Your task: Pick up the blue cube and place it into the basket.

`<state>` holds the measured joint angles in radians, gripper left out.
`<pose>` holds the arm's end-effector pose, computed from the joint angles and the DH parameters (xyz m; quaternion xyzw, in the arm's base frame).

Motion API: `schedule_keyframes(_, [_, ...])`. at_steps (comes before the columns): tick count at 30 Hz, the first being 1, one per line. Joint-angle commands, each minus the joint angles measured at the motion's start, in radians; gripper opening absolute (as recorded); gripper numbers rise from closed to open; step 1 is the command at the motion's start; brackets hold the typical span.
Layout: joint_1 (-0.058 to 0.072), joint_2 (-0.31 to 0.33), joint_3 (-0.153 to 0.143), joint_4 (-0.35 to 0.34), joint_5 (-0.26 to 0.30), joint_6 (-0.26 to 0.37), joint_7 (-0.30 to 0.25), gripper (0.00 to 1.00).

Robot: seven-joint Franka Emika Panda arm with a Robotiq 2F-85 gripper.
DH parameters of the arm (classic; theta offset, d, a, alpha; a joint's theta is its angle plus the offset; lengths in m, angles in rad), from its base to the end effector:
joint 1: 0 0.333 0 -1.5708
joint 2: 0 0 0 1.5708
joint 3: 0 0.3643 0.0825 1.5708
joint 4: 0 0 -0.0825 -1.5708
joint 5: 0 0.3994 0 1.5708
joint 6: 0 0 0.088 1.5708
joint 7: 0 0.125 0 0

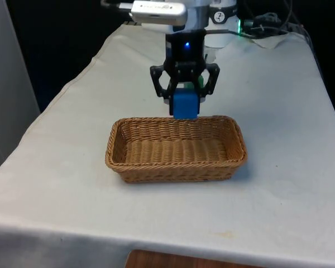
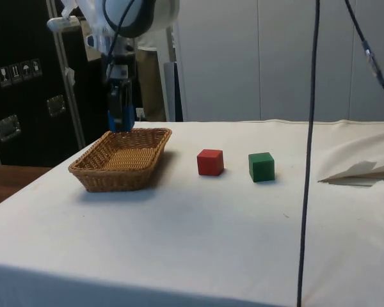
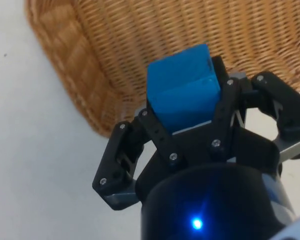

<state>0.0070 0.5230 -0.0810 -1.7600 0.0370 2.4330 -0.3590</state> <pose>0.7139 -0.0460 0.2994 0.9878 0.1355 0.0727 0.0228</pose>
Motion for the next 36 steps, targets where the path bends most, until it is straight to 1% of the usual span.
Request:
schedule_keyframes(1, [-0.010, 0.022, 0.002, 0.022, 0.008, -0.001, -0.012, 0.01])
schedule_keyframes(3, [-0.012, 0.039, -0.003, 0.038, 0.009, 0.000, -0.014, 0.01])
schedule_keyframes(4, [-0.004, 0.028, -0.009, 0.027, 0.000, 0.000, -0.004, 0.01])
schedule_keyframes(5, [-0.014, 0.048, -0.005, 0.046, 0.010, 0.001, -0.016, 0.01])
schedule_keyframes(7, [-0.017, 0.065, -0.009, 0.061, 0.013, 0.001, -0.018, 0.01])
schedule_keyframes(8, [-0.020, 0.084, -0.014, 0.076, 0.017, 0.005, -0.023, 0.01])
schedule_keyframes(11, [-0.021, 0.107, -0.021, 0.092, 0.027, 0.011, -0.030, 0.01])
schedule_keyframes(12, [-0.013, 0.100, -0.028, 0.087, 0.019, 0.005, -0.022, 0.01])
schedule_keyframes(13, [-0.021, 0.114, -0.024, 0.096, 0.030, 0.014, -0.031, 0.01])
schedule_keyframes(15, [-0.022, 0.126, -0.026, 0.102, 0.033, 0.018, -0.032, 0.01])
schedule_keyframes(19, [-0.028, 0.156, -0.028, 0.113, 0.038, 0.037, -0.033, 0.01])
schedule_keyframes(20, [-0.020, 0.149, -0.036, 0.106, 0.030, 0.033, -0.025, 0.01])
schedule_keyframes(21, [-0.029, 0.161, -0.029, 0.115, 0.040, 0.040, -0.033, 0.01])
schedule_keyframes(25, [-0.033, 0.188, -0.030, 0.132, 0.046, 0.049, -0.033, 0.01])
schedule_keyframes(27, [-0.034, 0.200, -0.030, 0.142, 0.048, 0.050, -0.031, 0.01])
schedule_keyframes(28, [-0.028, 0.195, -0.036, 0.137, 0.041, 0.046, -0.026, 0.01])
schedule_keyframes(29, [-0.034, 0.205, -0.030, 0.147, 0.049, 0.050, -0.031, 0.01])
schedule_keyframes(35, [-0.038, 0.245, -0.031, 0.180, 0.060, 0.050, -0.031, 0.01])
schedule_keyframes(36, [-0.032, 0.235, -0.037, 0.170, 0.054, 0.047, -0.026, 0.01])
